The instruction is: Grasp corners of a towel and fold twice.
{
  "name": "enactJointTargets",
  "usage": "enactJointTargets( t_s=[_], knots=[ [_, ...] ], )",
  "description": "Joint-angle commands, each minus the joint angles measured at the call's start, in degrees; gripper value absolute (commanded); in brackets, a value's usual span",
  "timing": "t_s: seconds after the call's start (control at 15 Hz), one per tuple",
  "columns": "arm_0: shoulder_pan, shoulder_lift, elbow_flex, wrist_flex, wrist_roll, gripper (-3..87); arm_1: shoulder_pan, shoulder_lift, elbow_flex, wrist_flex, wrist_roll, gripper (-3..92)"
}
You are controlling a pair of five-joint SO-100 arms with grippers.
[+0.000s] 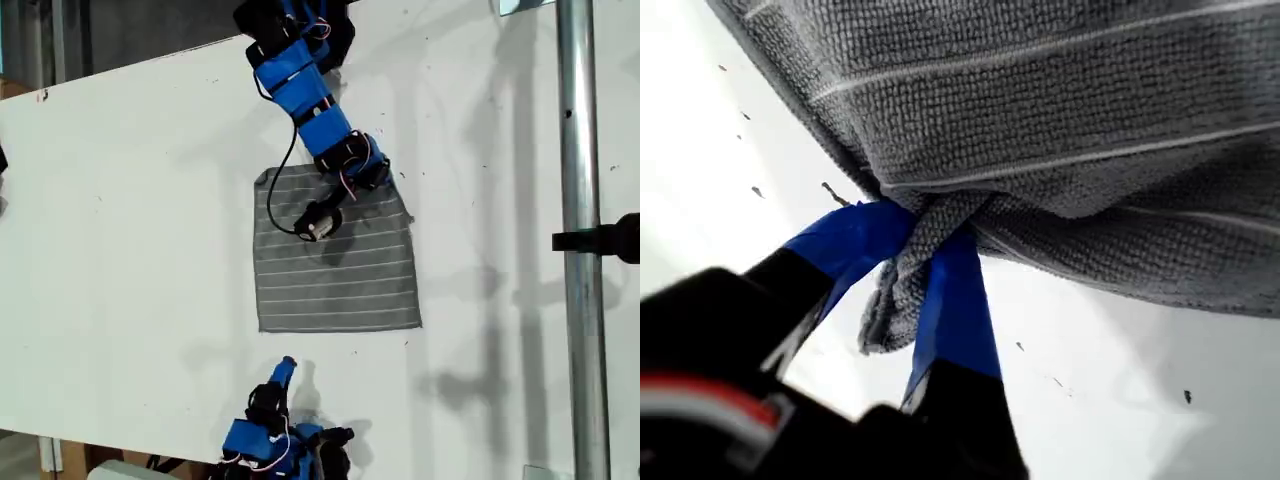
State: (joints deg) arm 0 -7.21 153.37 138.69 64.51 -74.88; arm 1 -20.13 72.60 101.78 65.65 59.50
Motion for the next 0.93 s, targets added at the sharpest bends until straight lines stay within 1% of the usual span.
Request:
enactJointTargets(
  t_s=[0.0,0.07,0.27,0.33,0.4,0.47,0.53,0.6,0.67,0.73,0.87],
  knots=[
    [4.1,-23.0,-22.3,4.1,6.6,-3.1,1.9,0.6,-0.2,0.8,-0.9,-0.1],
    [6.6,-33.2,-33.0,9.5,10.0,-3.1,1.9,0.6,-0.3,0.8,-0.9,-0.1],
    [13.9,-52.0,-56.2,19.6,20.5,-3.1,2.2,0.6,-0.8,1.3,-0.9,-0.1],
    [16.1,-53.6,-57.7,20.3,23.7,-3.0,2.3,0.6,-0.9,1.3,-0.9,-0.1],
    [17.7,-54.4,-58.7,21.1,25.7,-1.0,2.3,0.6,-1.1,1.3,-0.9,-0.1],
    [18.5,-55.6,-60.6,23.0,24.7,19.2,2.3,0.6,-1.1,1.3,-0.8,-0.1],
    [19.4,-56.6,-62.1,24.6,24.0,33.6,2.4,0.4,-1.1,1.1,-0.8,-0.1],
    [20.5,-57.2,-62.5,24.4,25.5,37.3,2.5,0.4,-1.4,1.2,-0.9,-0.1],
    [20.7,-58.1,-62.4,24.1,26.5,38.3,2.5,0.4,-1.6,1.3,-0.9,-0.1],
    [20.8,-59.5,-61.7,23.2,26.5,38.3,2.5,0.4,-1.7,1.4,-0.9,-0.1],
    [21.7,-65.2,-60.6,19.3,24.3,37.2,2.5,0.4,-1.8,1.6,-0.9,-0.1]
  ],
)
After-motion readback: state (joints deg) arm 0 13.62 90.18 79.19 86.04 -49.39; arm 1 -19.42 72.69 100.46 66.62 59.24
